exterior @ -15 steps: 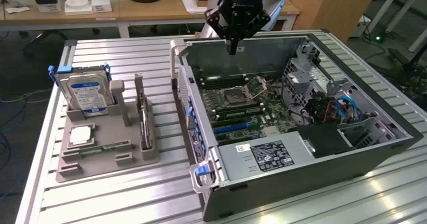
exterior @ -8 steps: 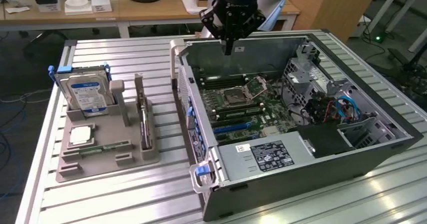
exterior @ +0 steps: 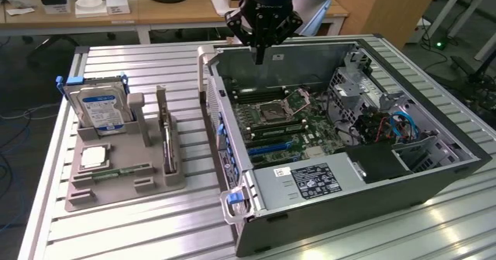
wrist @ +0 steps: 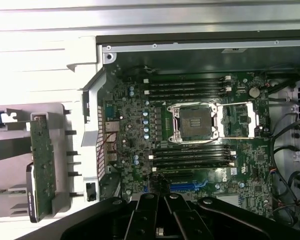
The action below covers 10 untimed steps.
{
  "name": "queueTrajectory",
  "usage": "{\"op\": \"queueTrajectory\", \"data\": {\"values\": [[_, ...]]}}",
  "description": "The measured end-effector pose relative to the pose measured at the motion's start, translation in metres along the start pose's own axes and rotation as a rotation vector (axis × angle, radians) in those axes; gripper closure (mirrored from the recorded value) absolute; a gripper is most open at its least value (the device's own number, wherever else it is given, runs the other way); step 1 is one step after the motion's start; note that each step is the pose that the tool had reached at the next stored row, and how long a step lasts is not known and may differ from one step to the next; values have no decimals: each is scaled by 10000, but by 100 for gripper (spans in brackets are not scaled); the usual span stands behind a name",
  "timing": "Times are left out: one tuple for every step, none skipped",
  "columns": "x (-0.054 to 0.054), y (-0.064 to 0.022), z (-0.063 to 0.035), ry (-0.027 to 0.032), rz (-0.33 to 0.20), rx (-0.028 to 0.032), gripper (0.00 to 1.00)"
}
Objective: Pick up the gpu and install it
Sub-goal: 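Reach for the gpu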
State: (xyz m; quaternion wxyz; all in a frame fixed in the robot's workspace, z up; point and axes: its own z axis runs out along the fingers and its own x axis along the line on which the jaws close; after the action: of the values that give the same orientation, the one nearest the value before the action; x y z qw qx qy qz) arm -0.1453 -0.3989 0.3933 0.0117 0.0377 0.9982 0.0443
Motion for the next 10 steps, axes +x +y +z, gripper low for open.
{"op": "queueTrajectory", "data": {"values": [[12,-1,0,0,0,0,90],[23,-2,-1,0,1,-1,90],[34,-3,-1,0,1,-1,90],[45,-4,-1,0,0,0,90],[55,-5,-1,0,0,-1,90],[64,-7,-1,-1,0,-1,90],[72,-8,-2,0,0,-1,90],[80,-8,-2,0,0,0,90],[89,-9,-3,0,-1,0,90],[98,-10,-3,0,0,0,90]]}}
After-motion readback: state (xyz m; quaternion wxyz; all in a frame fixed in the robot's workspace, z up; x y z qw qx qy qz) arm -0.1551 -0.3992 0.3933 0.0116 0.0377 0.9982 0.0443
